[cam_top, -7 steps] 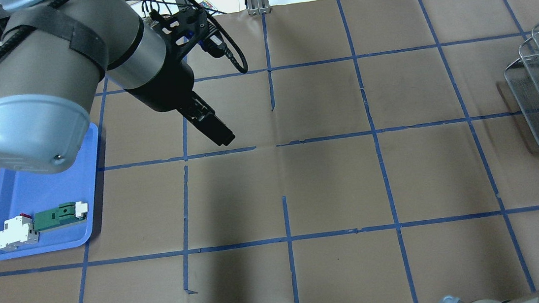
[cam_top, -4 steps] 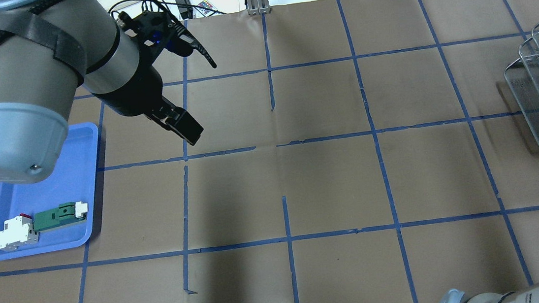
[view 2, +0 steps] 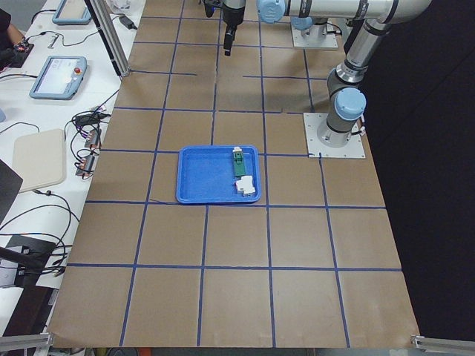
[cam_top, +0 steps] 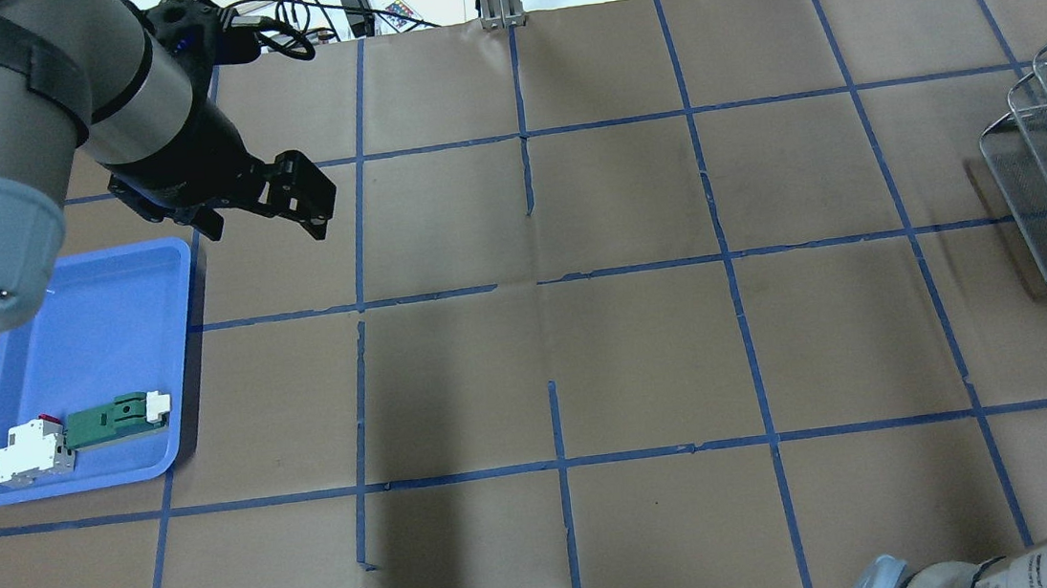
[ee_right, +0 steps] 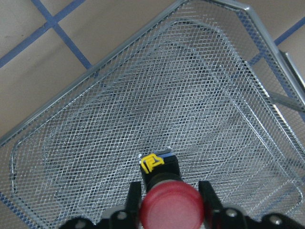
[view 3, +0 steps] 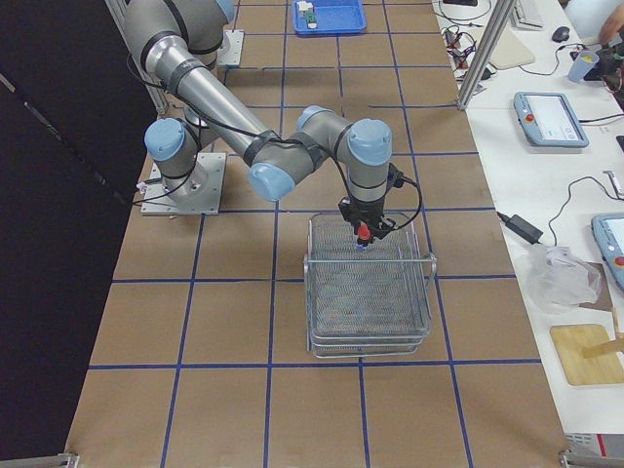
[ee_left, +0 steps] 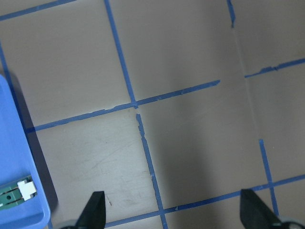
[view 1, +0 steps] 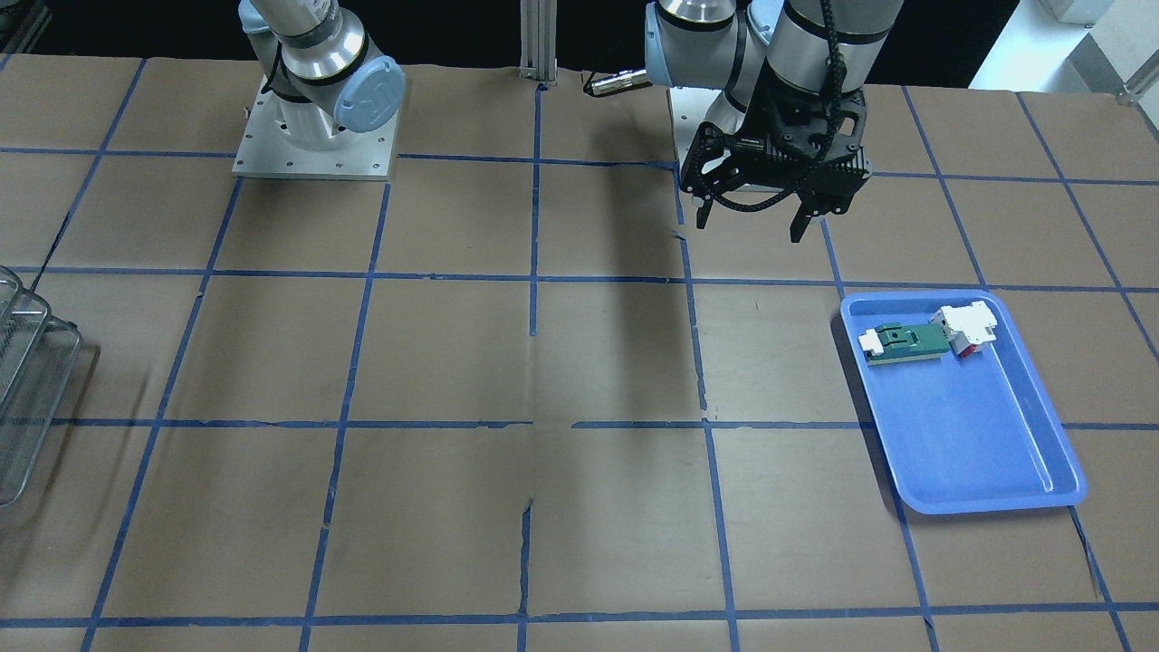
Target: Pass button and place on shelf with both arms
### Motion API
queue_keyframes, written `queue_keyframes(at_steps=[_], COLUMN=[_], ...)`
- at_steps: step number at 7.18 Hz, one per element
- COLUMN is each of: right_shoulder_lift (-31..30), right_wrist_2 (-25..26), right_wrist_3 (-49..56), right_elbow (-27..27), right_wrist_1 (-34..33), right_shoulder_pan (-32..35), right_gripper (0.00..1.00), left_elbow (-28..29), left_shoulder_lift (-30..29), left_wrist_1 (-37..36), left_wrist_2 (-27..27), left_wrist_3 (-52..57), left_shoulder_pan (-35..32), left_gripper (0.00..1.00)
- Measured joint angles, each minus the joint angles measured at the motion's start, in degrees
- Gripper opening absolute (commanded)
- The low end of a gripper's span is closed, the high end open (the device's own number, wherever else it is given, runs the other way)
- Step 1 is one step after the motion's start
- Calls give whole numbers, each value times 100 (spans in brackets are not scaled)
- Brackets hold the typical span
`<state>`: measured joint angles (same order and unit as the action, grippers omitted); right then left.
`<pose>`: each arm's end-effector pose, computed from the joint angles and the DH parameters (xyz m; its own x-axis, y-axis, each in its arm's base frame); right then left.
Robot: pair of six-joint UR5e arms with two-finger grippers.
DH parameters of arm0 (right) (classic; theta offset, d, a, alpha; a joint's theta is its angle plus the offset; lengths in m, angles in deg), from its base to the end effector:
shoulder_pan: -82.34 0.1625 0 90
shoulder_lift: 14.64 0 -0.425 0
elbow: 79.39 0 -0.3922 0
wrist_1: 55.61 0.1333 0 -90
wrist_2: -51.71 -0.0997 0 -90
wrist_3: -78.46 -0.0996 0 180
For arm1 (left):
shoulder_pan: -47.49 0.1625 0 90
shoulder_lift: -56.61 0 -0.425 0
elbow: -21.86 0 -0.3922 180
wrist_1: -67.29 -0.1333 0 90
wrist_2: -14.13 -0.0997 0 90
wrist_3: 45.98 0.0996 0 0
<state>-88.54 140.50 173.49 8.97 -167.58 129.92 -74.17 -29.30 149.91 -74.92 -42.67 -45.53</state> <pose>-0.3112 -0.5413 0.3872 -0.6013 -0.7880 0.1320 -0.7957 0.6056 -0.0094 -0.1595 -0.4626 0.4835 -0.9937 0.1116 0.0110 0.1100 0.9893 -0.0956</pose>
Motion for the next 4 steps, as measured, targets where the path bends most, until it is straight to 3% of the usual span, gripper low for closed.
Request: queue_keyframes(at_steps=[2,4], right_shoulder_lift=[-108,-415], right_wrist_2=[-12,-23], right_wrist_3=[-76,-672], right_elbow=[16,73], right_wrist_1=[126,478], right_shoulder_pan=[26,240], right_gripper=[89,88], left_elbow=[3,-30], left_shoulder_lift=[1,-7], left_wrist_1=[10,-37], left_wrist_2=[-4,15], left_wrist_3=[-286,-318], left_shoulder_pan=[10,11], left_gripper=[100,100])
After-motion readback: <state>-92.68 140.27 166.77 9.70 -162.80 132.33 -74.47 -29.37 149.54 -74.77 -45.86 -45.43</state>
